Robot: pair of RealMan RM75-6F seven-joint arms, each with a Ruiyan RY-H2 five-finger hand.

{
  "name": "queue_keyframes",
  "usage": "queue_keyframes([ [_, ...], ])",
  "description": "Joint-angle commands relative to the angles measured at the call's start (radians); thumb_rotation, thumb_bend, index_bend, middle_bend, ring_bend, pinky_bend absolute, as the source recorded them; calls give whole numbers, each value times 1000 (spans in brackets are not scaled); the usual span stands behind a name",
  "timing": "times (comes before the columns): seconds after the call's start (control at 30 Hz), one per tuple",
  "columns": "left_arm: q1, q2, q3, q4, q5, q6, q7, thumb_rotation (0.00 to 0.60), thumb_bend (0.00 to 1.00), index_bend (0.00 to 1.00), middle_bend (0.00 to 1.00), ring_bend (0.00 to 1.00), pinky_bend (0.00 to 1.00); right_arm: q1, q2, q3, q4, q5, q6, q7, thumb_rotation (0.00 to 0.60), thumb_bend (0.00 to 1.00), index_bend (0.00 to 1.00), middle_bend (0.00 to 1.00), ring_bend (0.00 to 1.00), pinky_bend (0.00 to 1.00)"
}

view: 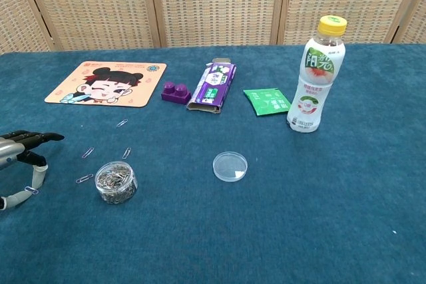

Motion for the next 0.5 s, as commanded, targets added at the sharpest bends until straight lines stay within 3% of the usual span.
queue_keyframes([
  [0.03,0,1,0,-2,-2,0,3,600,434,620,0,0,0,0,0,0,0,0,0,0,600,0,0,0,0,0],
  [0.5,-7,83,-30,-125,10,68,4,600,439,622,0,0,0,-1,4,0,-2,-2,1,8,600,0,0,0,0,0],
])
